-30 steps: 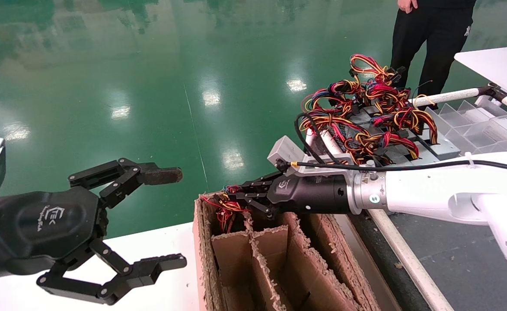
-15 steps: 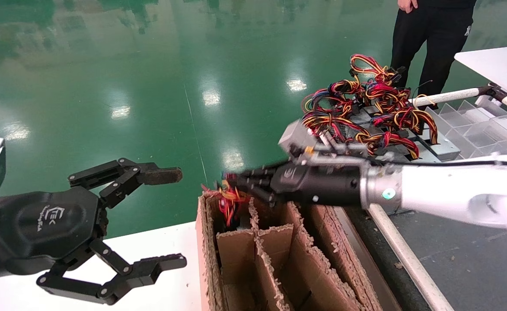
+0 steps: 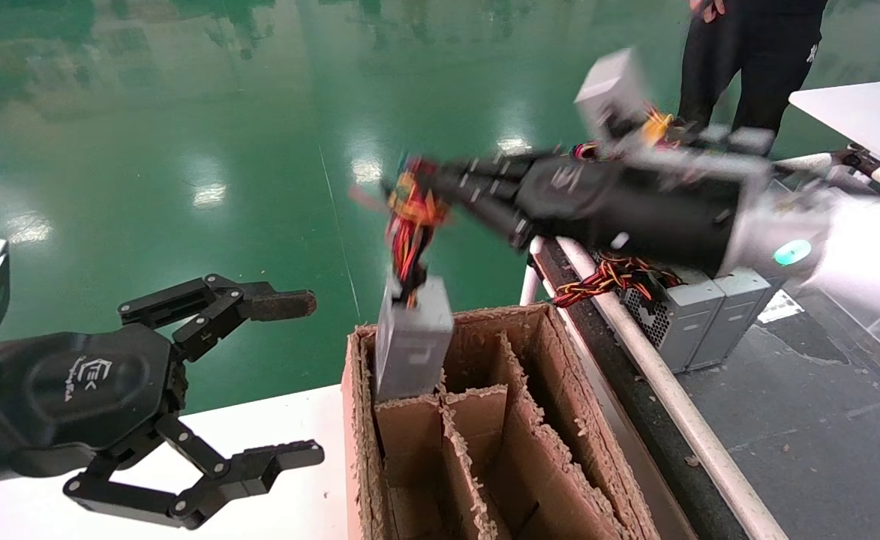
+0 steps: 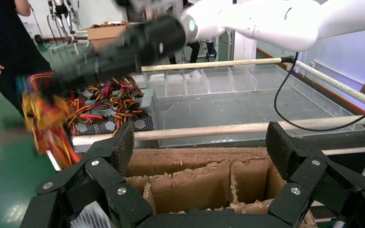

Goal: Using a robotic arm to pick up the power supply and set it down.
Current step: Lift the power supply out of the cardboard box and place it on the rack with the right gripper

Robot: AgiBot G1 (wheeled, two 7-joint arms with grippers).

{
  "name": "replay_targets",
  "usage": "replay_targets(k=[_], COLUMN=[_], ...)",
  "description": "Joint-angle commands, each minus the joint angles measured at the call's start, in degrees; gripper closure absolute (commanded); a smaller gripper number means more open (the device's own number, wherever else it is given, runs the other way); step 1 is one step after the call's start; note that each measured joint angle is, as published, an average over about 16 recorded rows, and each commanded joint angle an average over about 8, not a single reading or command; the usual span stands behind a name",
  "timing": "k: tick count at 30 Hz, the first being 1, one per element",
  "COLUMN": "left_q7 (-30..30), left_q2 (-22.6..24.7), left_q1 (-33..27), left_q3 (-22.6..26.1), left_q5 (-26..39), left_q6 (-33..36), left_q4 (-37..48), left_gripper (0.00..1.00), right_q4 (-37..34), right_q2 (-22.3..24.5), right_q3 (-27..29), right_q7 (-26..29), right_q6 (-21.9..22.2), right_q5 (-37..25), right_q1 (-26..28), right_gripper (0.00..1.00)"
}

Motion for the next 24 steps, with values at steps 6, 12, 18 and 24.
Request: replay_targets(k=[6,12,18,24], left_q7=[0.00,0.00,0.00,0.00], left_q2=[0.00,0.00,0.00,0.00], left_q1=[0.00,0.00,0.00,0.00], left_q3=[0.00,0.00,0.00,0.00], left_q5=[0.00,0.00,0.00,0.00], left_q6=[0.00,0.00,0.00,0.00], left_q4=[0.00,0.00,0.00,0.00], left_gripper=[0.00,0.00,0.00,0.00], right_q4=[6.47,4.50,-0.74,-3.75], right_q2=[4.15,6.53,10.20,15.37], right_q3=[3.69,5.43,7.15,9.59], right_q7=[1.40,0.30,-3.46,-7.40], right_q6=[4.07,6.43,8.91,11.61], right_q5=[2.31,1.57,-0.16,-0.55], right_q1=[1.59,6.59,11.59,13.04], right_gripper=[1.00,1.00,1.00,1.00])
